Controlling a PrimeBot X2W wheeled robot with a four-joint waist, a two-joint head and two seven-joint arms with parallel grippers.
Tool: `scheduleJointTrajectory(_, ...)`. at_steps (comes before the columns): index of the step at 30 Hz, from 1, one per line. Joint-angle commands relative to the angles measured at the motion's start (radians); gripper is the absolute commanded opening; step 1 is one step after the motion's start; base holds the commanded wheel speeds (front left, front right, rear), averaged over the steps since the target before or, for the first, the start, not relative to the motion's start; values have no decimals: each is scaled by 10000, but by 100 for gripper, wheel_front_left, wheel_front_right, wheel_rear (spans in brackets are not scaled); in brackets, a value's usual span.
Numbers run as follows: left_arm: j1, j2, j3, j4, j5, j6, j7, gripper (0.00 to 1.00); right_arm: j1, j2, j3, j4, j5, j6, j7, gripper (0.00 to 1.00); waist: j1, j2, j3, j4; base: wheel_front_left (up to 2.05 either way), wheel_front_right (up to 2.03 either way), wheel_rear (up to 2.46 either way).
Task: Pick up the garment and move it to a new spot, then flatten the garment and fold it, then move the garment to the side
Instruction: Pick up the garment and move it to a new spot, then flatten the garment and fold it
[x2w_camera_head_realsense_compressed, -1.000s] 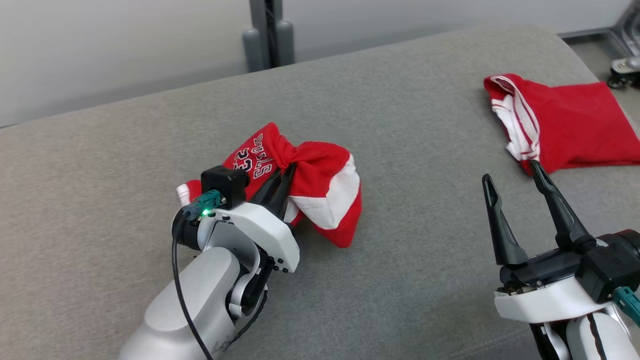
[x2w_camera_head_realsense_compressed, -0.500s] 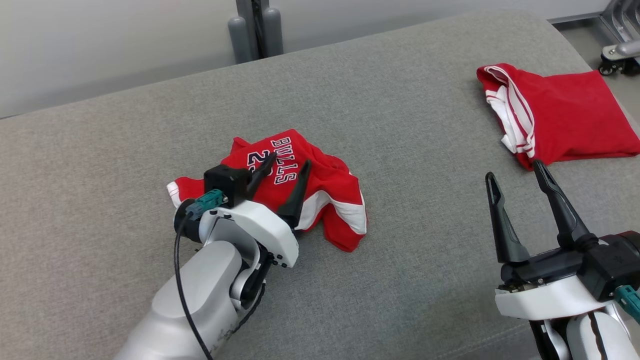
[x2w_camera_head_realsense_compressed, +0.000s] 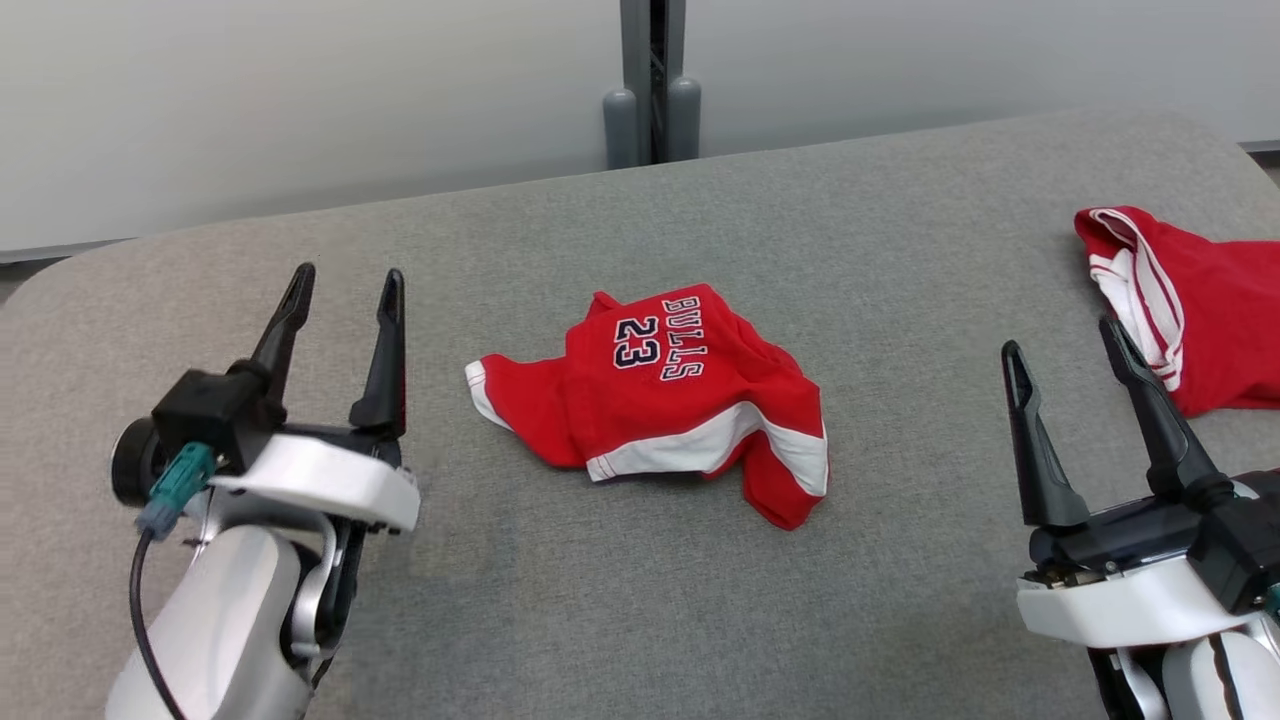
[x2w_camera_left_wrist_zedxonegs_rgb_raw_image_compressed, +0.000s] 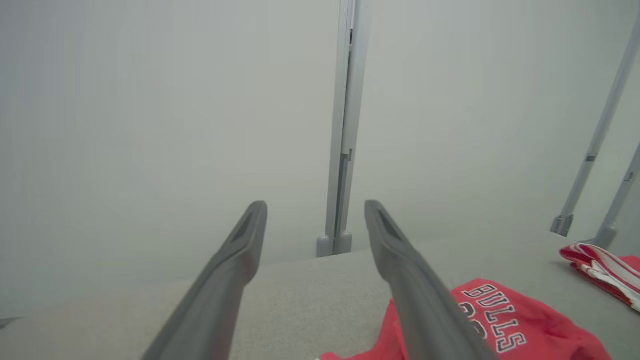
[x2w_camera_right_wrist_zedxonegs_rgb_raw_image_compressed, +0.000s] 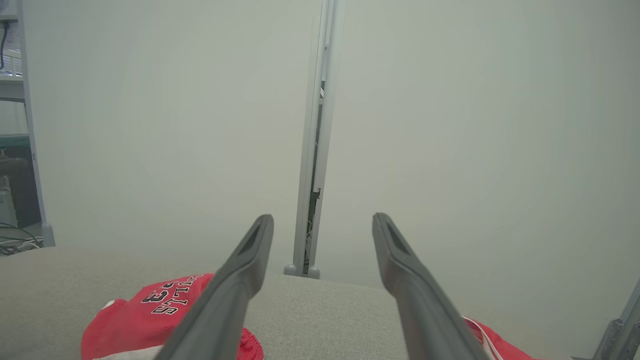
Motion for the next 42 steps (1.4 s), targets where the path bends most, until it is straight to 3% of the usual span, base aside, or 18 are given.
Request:
scheduleJointTrajectory(1,473,85,291,-334,331,18,-22,100,112,-62,-80,-56,-36,-3,-12,100,0,0,-126,237,0,0,0)
scheduleJointTrajectory(5,1785,-216,1497,-1185,899,126,-23,100,250,-94,-4,-77,15,-5,-12,100,0,0,-259,399,0,0,0)
scheduleJointTrajectory(10,3225,-1089,2709,-2140,1720,-182,-24,100,463,-90,-108,-99,44,-3,-11,100,0,0,-396,525,0,0,0)
scheduleJointTrajectory(15,4183,-1891,3675,-2515,2386,-837,-24,100,649,-15,-212,-63,50,-3,-11,100,0,0,-487,533,0,0,0)
scheduleJointTrajectory(19,4517,-2171,4064,-2655,2727,-1221,-25,100,758,54,-237,-15,77,-3,-11,100,0,0,-522,523,0,0,0)
scheduleJointTrajectory(24,4797,-2310,4245,-2690,3057,-1665,-25,100,805,156,-205,49,120,-3,-11,100,0,0,-563,419,0,0,0)
scheduleJointTrajectory(34,4583,-2324,4009,-2893,2778,-1647,-25,100,700,237,-173,49,116,-3,-11,100,0,0,-458,299,0,0,0)
scheduleJointTrajectory(42,4240,-2315,2984,-2114,2635,-2035,-25,100,577,279,-147,6,123,-3,-11,100,0,0,-147,118,0,0,0)
